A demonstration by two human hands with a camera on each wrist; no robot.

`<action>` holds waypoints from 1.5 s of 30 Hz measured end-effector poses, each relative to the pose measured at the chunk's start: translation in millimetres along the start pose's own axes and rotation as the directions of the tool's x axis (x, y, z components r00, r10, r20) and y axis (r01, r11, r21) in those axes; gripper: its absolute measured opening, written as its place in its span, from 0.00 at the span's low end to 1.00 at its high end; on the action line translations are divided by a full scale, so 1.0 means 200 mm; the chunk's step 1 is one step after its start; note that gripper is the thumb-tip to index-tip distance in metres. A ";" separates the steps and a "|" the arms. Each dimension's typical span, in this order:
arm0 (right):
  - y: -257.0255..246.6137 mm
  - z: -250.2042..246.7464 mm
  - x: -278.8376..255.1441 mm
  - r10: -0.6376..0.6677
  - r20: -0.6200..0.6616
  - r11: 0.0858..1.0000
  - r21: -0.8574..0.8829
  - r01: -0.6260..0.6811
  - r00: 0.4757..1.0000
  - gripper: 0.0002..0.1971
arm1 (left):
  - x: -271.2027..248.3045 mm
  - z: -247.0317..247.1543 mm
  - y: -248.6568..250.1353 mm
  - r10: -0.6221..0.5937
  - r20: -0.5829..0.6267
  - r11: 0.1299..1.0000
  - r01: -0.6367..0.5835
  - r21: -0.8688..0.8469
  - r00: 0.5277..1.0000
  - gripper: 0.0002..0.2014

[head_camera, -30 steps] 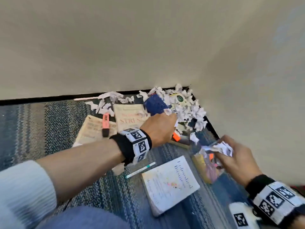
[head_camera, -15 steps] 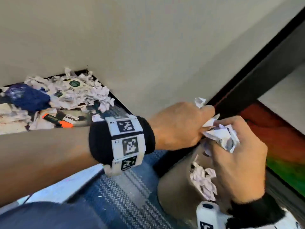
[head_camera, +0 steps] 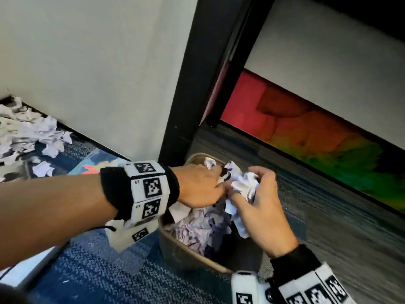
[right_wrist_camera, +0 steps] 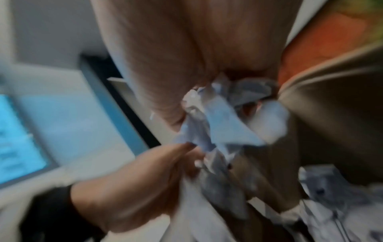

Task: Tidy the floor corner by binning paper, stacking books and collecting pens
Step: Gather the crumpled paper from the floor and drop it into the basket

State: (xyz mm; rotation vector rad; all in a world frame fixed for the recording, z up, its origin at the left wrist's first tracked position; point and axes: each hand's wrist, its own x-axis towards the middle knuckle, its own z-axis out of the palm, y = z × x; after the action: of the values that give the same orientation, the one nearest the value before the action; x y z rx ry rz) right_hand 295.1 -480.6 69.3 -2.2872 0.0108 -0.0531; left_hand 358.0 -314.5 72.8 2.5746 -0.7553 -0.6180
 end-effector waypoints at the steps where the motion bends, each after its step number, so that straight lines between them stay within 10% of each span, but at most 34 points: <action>1: 0.02 0.00 0.00 0.035 0.058 0.999 0.028 -0.037 0.998 0.27 | 0.00 0.00 -0.01 -0.039 0.075 0.998 0.042 -0.046 0.996 0.26; 14: -0.29 0.01 0.01 -0.178 0.086 0.946 -0.259 0.194 0.980 0.11 | -0.29 -0.30 -0.18 0.021 0.090 1.000 -0.020 -0.009 0.996 0.11; 23: -0.81 0.54 0.05 -0.524 0.204 0.749 -0.352 0.562 0.827 0.06 | -0.83 -0.34 -0.74 -0.148 -0.042 0.981 0.152 0.118 0.988 0.12; 33: -1.08 1.38 0.20 -0.309 0.639 0.512 -0.513 0.689 0.705 0.09 | -1.42 0.03 -1.52 -0.384 -0.123 0.916 0.395 0.072 0.915 0.21; 36: -1.17 1.60 0.22 -0.249 0.687 0.399 -0.570 0.719 0.683 0.11 | -1.58 0.16 -1.75 -0.494 -0.251 0.867 0.494 -0.068 0.833 0.22; 41: -1.28 1.91 0.21 -0.188 0.811 0.192 -0.523 0.830 0.554 0.15 | -1.71 0.40 -1.96 -0.748 -0.366 0.663 0.642 -0.384 0.553 0.12; 45: -1.30 2.05 0.23 -0.148 0.883 0.150 -0.424 0.893 0.445 0.17 | -1.65 0.46 -2.01 -0.750 -0.399 0.660 0.640 -0.393 0.528 0.13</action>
State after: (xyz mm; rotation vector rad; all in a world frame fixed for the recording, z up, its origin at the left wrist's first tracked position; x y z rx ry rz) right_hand 355.5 -2.6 -2.6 -3.0351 -1.7704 0.5481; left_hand 225.4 168.0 -94.9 2.5822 0.5694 -0.1156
